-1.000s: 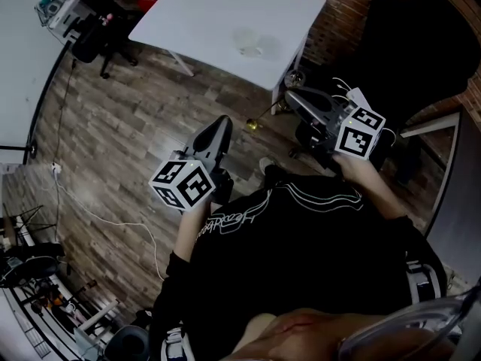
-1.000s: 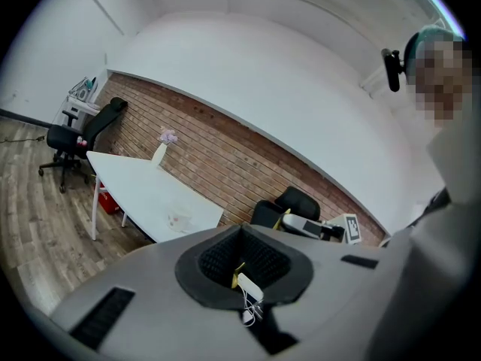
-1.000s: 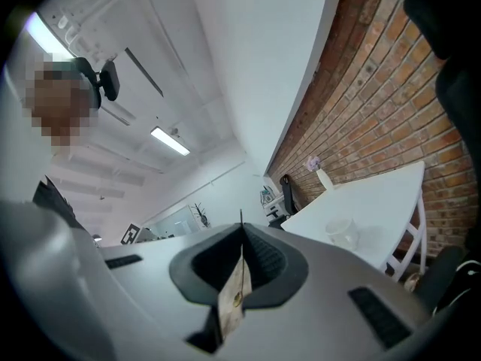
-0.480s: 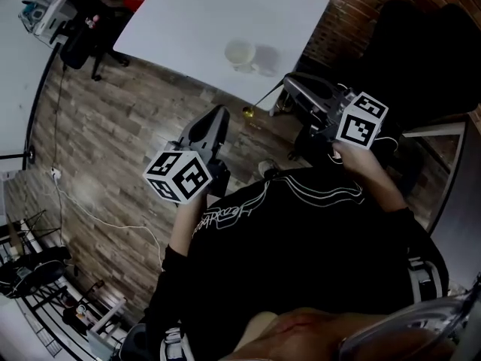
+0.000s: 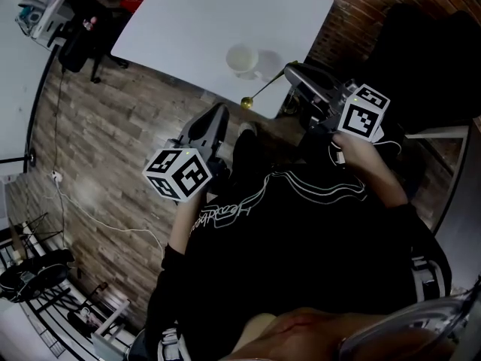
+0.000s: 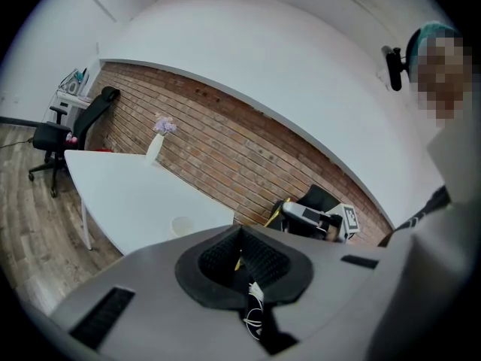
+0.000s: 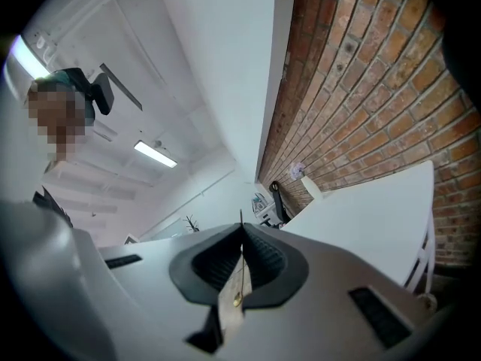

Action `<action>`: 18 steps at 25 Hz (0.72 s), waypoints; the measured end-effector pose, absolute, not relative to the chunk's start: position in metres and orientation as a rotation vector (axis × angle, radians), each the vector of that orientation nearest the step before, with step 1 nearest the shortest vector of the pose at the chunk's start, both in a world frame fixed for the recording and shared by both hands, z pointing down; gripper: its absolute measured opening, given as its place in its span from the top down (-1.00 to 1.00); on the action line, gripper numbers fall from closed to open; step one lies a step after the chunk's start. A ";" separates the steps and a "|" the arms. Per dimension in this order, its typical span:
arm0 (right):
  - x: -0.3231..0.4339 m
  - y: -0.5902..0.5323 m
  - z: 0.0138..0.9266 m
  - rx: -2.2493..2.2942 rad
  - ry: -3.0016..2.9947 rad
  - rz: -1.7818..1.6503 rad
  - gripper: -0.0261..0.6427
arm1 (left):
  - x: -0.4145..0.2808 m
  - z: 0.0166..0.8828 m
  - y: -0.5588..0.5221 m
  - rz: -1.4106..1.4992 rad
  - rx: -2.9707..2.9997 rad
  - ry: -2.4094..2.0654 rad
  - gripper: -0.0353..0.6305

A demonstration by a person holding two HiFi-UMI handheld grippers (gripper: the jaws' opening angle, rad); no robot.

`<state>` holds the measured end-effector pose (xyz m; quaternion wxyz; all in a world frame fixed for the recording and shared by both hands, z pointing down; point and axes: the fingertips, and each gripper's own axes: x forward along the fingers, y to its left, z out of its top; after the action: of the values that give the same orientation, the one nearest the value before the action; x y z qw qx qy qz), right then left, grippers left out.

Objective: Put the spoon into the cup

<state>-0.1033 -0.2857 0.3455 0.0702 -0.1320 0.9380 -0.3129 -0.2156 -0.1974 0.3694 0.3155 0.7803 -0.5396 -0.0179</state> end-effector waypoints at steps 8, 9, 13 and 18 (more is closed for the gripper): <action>-0.106 -0.301 0.366 -0.458 2.812 -0.941 0.92 | -0.226 0.391 -0.222 -0.054 2.078 -1.384 0.88; -0.106 -0.303 0.368 -0.468 2.812 -0.940 0.92 | -0.227 0.394 -0.225 -0.056 2.076 -1.380 0.88; -0.107 -0.311 0.369 -0.510 2.801 -0.950 0.92 | -0.229 0.398 -0.233 -0.045 2.069 -1.349 0.88; -0.110 -0.327 0.372 -0.559 2.780 -0.983 0.92 | -0.234 0.398 -0.246 -0.029 2.051 -1.327 0.88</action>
<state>-0.1102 -0.3268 0.3719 0.0701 -0.1858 0.9240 -0.3268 -0.2345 -0.2464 0.3976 0.3425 0.7888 -0.5103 -0.0112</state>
